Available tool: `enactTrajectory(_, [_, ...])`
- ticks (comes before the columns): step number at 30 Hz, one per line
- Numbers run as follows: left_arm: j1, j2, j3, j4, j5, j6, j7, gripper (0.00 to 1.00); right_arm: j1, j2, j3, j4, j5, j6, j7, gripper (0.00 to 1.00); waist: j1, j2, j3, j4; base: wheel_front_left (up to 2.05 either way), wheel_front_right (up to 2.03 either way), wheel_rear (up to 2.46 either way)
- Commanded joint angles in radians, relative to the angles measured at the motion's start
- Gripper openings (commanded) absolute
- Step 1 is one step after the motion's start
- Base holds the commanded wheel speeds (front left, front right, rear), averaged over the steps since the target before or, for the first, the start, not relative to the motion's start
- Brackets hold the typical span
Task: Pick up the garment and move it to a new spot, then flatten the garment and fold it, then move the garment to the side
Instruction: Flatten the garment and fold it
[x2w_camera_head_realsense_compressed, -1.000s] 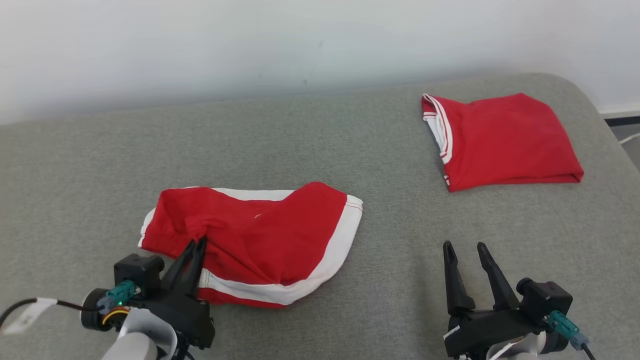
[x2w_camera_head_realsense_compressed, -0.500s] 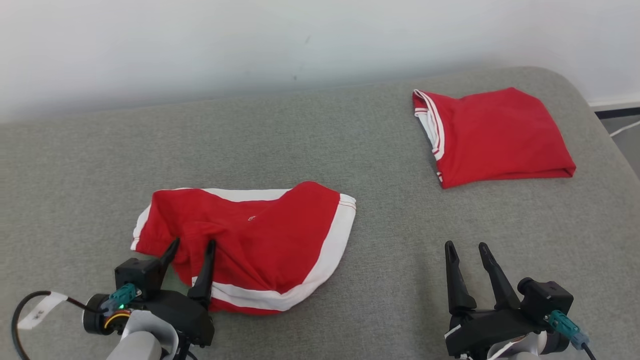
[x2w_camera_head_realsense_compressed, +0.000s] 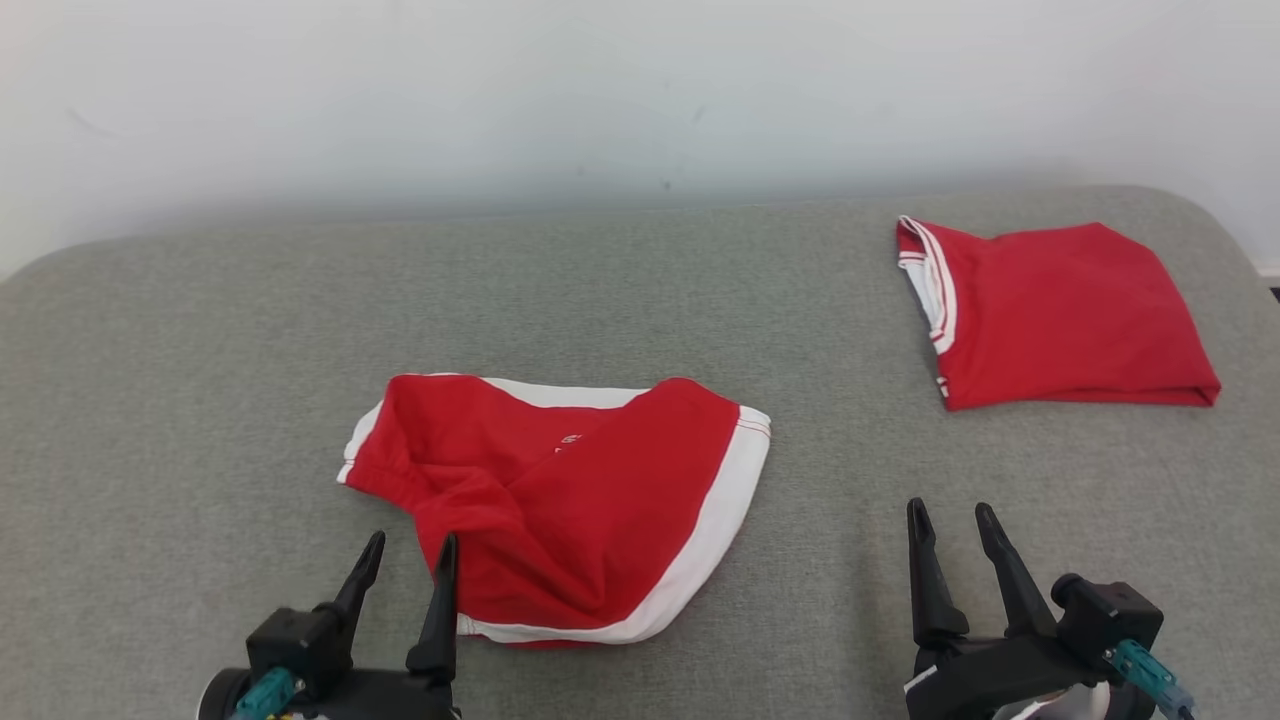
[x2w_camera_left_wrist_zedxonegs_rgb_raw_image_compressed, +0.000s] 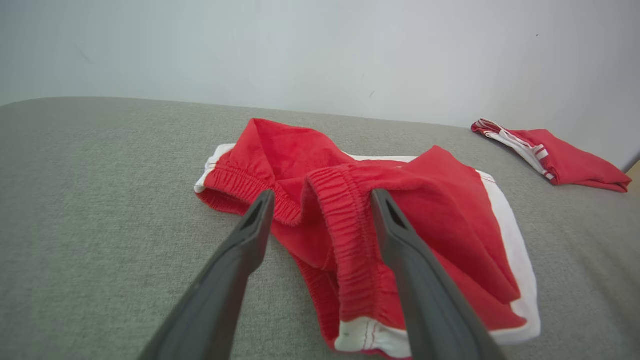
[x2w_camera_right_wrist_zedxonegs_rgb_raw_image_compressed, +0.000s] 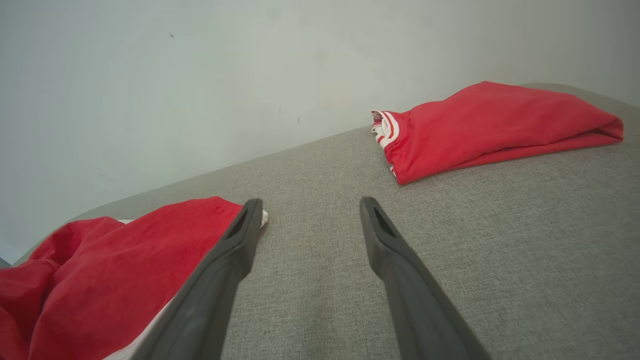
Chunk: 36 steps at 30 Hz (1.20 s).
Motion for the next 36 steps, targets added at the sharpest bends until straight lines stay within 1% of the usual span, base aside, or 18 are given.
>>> enactTrajectory(1, [0.039, -0.006, 0.014, -0.033, 0.011, 0.013, -0.005, 1.0, 0.019, 0.0, -0.002, -0.005, -0.006, 0.0, 0.001, 1.0, 0.0, 0.0, -0.011, 0.024, 0.0, 0.0, 0.0])
enactTrajectory(6, [0.093, -0.012, 0.031, -0.08, 0.025, 0.023, -0.006, 1.0, 0.023, 0.0, -0.006, -0.009, -0.006, 0.0, 0.005, 1.0, 0.0, 0.0, -0.015, 0.044, 0.0, 0.0, 0.0])
enactTrajectory(9, [0.126, -0.029, 0.046, -0.115, 0.036, 0.026, -0.006, 1.0, 0.026, 0.0, -0.01, -0.014, -0.008, 0.0, 0.006, 1.0, 0.0, 0.0, -0.015, 0.057, 0.0, 0.0, 0.0])
enactTrajectory(13, [0.159, -0.039, 0.053, -0.126, 0.051, 0.017, -0.006, 1.0, 0.031, 0.0, -0.01, -0.019, -0.009, 0.0, 0.011, 1.0, 0.0, 0.0, -0.015, 0.064, 0.0, 0.0, 0.0])
enactTrajectory(22, [0.196, -0.045, 0.022, -0.051, 0.062, -0.021, -0.006, 1.0, 0.03, 0.0, -0.002, -0.023, -0.012, 0.0, 0.017, 1.0, 0.0, 0.0, -0.011, 0.049, 0.0, 0.0, 0.0])
enactTrajectory(29, [0.155, -0.059, 0.009, 0.021, 0.081, -0.046, -0.006, 1.0, 0.022, 0.0, 0.003, -0.027, -0.015, 0.0, 0.025, 1.0, 0.0, 0.0, 0.004, 0.023, 0.0, 0.0, 0.0])
enactTrajectory(36, [0.129, -0.074, 0.017, 0.046, 0.101, -0.063, -0.006, 1.0, 0.019, 0.0, 0.003, -0.025, -0.017, 0.0, 0.025, 1.0, 0.0, 0.0, 0.009, 0.001, 0.0, 0.0, 0.0])
